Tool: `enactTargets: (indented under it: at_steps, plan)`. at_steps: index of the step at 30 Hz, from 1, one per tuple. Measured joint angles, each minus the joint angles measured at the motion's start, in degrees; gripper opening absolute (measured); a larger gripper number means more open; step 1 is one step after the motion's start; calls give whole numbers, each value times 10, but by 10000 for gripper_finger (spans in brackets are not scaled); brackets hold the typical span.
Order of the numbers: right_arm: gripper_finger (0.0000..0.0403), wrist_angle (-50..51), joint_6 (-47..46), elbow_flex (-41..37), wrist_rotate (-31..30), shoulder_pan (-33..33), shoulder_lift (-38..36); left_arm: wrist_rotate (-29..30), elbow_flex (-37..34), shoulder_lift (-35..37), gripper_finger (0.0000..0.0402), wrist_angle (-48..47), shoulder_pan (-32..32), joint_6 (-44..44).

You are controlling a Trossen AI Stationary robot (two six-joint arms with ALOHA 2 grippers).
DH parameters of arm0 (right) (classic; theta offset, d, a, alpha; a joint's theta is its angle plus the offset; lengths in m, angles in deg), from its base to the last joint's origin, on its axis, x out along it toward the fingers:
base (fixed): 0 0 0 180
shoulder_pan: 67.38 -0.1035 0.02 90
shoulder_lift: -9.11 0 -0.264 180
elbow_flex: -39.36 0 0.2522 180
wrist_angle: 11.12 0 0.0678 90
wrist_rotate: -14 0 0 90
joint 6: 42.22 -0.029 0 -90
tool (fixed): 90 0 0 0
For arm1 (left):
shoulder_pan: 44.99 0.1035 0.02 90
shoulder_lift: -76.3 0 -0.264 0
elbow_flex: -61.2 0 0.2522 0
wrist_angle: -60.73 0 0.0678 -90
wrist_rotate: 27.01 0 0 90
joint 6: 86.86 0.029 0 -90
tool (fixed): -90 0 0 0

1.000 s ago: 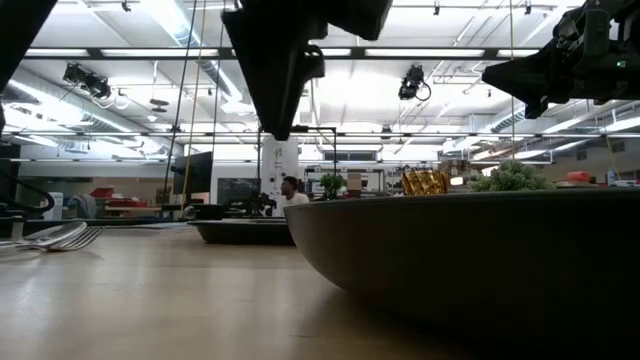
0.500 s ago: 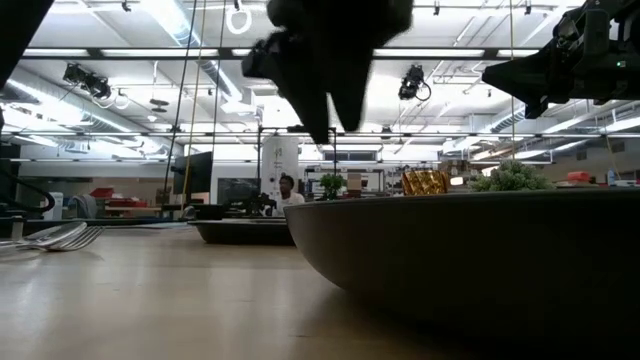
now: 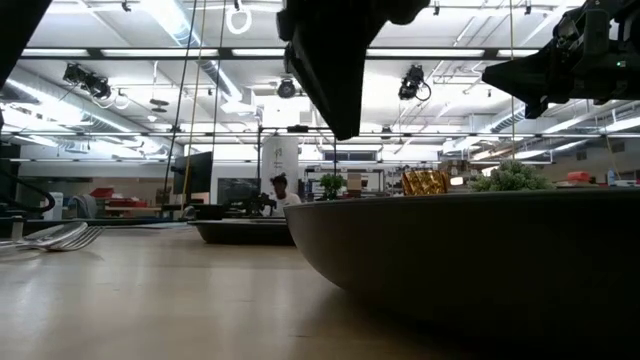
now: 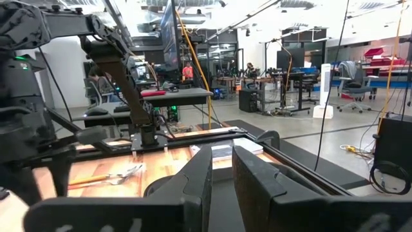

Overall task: Pick and place plate/cup/fork/spoon on tray
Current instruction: Put the black plate to the bottom of the brown cup on the black tray

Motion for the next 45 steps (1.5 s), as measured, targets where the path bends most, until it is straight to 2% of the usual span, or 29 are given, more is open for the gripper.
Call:
enactTargets:
  at_steps: [12, 18, 20, 23, 26, 30, 37, 40, 45]
  plan:
    - [68, 0, 0, 0, 0, 0, 0, 46, 0, -4, 46, -7, -33, 170]
    - [68, 0, 0, 0, 0, 0, 0, 52, 0, -5, 12, -47, -32, 188]
    - [68, 0, 0, 0, 0, 0, 0, 66, -18, -3, 6, -60, -32, 188]
    - [68, 0, 0, 0, 0, 0, 0, 89, -89, 8, 7, -66, -40, 184]
    - [68, 0, 0, 0, 0, 0, 0, 98, -159, 29, 10, -51, -53, 170]
    - [68, 0, 0, 0, 0, 0, 0, 96, -240, 67, 6, 14, -64, 158]
    - [68, 0, 0, 0, 0, 0, 0, 93, -327, 140, 9, 132, -54, 105]
    - [68, 0, 0, 0, 0, 0, 0, 65, -345, 159, 11, 214, -39, 43]
    - [68, 0, 0, 0, 0, 0, 0, 32, -345, 165, 18, 321, -14, -119]
